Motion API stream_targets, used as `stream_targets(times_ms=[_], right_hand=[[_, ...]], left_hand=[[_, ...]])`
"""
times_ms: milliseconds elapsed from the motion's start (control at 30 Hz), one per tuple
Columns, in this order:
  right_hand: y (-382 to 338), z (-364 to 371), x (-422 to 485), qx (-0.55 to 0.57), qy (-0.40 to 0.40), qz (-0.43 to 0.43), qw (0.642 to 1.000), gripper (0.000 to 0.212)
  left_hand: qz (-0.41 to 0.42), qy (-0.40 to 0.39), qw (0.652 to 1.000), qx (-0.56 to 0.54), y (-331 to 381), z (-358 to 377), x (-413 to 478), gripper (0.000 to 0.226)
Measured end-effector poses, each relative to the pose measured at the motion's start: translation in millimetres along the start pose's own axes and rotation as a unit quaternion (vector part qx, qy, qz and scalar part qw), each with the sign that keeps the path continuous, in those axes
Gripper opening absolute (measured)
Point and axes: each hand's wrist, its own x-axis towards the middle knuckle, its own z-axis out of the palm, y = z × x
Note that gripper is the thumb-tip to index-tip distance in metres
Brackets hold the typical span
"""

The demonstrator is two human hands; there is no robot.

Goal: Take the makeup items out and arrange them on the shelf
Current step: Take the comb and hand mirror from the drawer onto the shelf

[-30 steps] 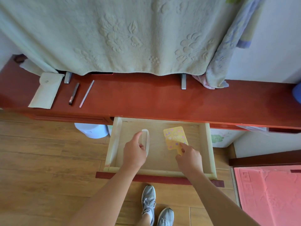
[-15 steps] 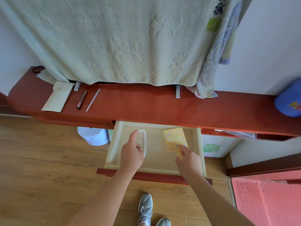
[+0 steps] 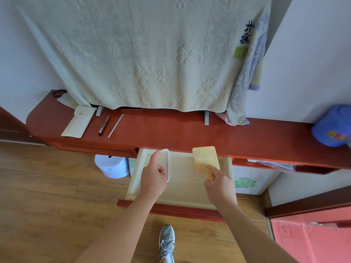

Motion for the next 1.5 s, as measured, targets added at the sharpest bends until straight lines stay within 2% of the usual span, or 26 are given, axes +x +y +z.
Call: stream_targets(times_ms=[267, 533, 867, 1333, 1500], right_hand=[[-19, 1, 39, -0.008, 0.004, 0.007, 1.0, 0.057], [-47, 11, 109, -0.004, 0.02, 0.006, 1.0, 0.054], [-61, 35, 168, -0.011, 0.01, 0.043, 0.999, 0.055], [-70, 56, 203, -0.033, -0.004, 0.087, 0.996, 0.052], [-74, 62, 208, -0.049, 0.001, 0.09, 0.995, 0.039]], left_hand=[[-0.006, -0.012, 1.0, -0.006, 5, -6, 46, 0.072], [0.026, -0.034, 0.999, -0.003, 16, 2, 128, 0.07], [0.03, -0.084, 0.996, -0.004, 2, 23, 200, 0.069], [0.016, -0.14, 0.99, 0.0, -7, 40, 241, 0.068], [0.01, -0.145, 0.989, 0.024, -7, 45, 248, 0.061]])
